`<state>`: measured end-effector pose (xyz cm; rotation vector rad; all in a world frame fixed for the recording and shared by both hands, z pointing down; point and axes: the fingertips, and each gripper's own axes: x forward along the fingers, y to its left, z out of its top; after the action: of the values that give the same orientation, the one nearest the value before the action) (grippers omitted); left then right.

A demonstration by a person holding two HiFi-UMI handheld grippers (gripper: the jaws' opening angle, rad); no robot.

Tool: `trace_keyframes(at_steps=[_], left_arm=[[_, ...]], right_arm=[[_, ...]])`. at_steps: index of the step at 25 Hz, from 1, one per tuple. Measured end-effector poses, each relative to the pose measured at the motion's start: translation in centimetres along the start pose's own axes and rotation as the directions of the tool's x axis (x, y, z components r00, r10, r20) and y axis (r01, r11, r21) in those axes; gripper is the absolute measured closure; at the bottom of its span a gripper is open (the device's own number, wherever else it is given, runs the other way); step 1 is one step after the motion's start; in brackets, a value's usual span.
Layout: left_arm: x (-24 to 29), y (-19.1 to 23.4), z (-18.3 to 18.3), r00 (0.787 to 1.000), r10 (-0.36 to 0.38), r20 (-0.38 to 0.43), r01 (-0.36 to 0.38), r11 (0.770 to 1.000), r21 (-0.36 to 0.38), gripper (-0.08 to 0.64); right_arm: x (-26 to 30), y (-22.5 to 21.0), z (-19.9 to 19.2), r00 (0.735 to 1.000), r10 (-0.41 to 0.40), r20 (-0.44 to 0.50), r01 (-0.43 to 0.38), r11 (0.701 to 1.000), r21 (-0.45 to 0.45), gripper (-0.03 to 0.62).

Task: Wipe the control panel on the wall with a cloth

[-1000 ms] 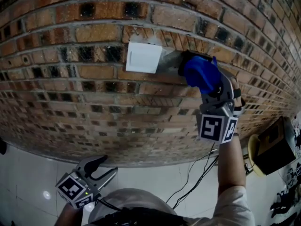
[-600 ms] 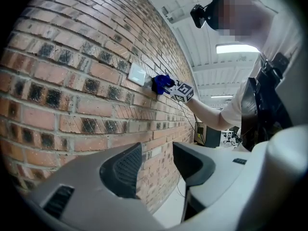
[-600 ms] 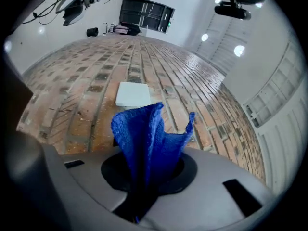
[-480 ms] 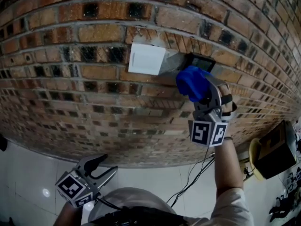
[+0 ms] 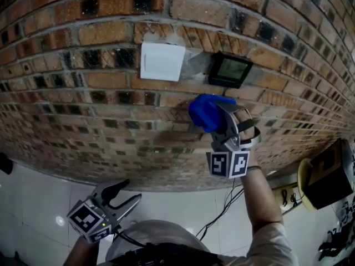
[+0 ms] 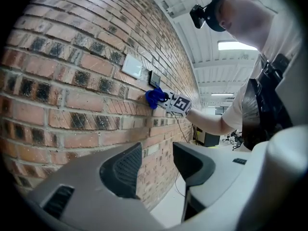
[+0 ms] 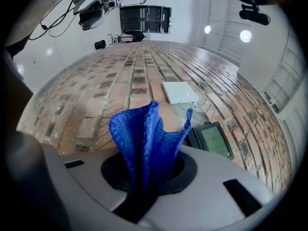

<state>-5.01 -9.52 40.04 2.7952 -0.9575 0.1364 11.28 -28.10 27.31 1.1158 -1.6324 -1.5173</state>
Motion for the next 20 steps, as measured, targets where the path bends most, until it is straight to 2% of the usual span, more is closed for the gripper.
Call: trace_keyframes(at_steps=[3, 5, 7, 9, 13, 17, 19, 20], left_arm=[[0.5, -0.3, -0.2, 0.999, 0.030, -0.016, -0.030, 1.000, -0.008, 0.354], [0.7, -0.7, -0.3, 0.998, 0.058, -0.024, -0.058, 0.998, -0.015, 0.354], [0.9, -1.0, -0.4, 0.995, 0.091, -0.038, -0.092, 0.996, -0.022, 0.354], [1.0, -1.0, -0.6, 0.990, 0.131, -0.058, -0.133, 0.991, -0.026, 0.354], [0.3, -1.0, -0.9, 0.974, 0.210, -0.081, -0.213, 0.976, -0.035, 0.354], [-0.8, -1.2, -0.4, 0.967, 0.247, -0.064, -0.248, 0.969, -0.003, 0.354], [-1.8, -2.1, -0.3, 0.969, 0.244, -0.047, -0.244, 0.970, 0.011, 0.354], [-2.3, -2.6, -0.3, 0.971, 0.238, -0.037, -0.237, 0.971, 0.015, 0.354]], right_arm=[[-0.3, -0.4, 0.0, 0.999, -0.006, 0.035, 0.004, 0.998, 0.062, 0.502], [-1.2, -0.8, 0.0, 0.998, -0.013, 0.061, 0.004, 0.991, 0.135, 0.502], [-2.7, -0.9, 0.0, 0.996, -0.016, 0.088, -0.006, 0.971, 0.240, 0.502], [-4.2, -0.3, -0.4, 0.994, -0.008, 0.106, -0.030, 0.937, 0.347, 0.502], [-8.2, 3.3, -2.1, 0.993, 0.050, 0.107, -0.097, 0.859, 0.502, 0.502], [-14.7, 7.6, -3.2, 0.987, 0.143, 0.072, -0.155, 0.737, 0.658, 0.502], [-18.6, 8.5, -2.5, 0.987, 0.151, 0.062, -0.149, 0.678, 0.720, 0.502], [-20.5, 8.6, -2.2, 0.988, 0.145, 0.048, -0.131, 0.639, 0.758, 0.502]])
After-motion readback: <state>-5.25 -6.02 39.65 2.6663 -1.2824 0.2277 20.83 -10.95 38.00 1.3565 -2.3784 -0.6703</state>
